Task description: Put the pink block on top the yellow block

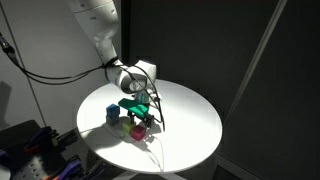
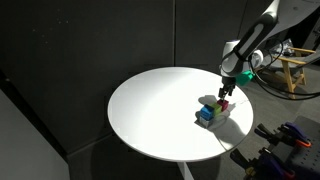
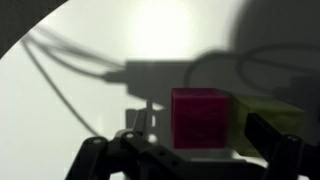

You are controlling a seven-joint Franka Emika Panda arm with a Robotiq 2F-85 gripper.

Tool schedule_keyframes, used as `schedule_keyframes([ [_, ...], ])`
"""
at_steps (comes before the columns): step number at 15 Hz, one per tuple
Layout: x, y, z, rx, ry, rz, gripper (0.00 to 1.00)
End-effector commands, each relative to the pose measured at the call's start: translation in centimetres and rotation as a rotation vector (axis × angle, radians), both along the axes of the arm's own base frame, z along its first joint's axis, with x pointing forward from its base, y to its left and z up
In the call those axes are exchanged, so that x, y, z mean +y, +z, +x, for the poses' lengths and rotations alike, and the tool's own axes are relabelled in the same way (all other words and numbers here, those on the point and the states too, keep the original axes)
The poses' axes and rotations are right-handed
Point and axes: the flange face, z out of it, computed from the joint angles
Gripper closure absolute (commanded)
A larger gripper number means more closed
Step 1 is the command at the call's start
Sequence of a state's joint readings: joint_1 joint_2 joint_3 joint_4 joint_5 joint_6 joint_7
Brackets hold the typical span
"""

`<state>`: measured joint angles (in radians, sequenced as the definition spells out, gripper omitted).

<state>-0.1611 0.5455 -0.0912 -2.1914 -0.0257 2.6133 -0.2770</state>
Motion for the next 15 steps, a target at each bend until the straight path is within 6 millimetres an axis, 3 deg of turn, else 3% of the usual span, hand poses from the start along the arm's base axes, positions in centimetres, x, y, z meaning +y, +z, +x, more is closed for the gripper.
schedule_keyframes([
  [1, -0.19, -0.18, 0.58, -0.010, -0.007, -0.001, 0.00],
  [15, -0.29, -0.96, 1.11, -0.009, -0.007, -0.002, 0.00],
])
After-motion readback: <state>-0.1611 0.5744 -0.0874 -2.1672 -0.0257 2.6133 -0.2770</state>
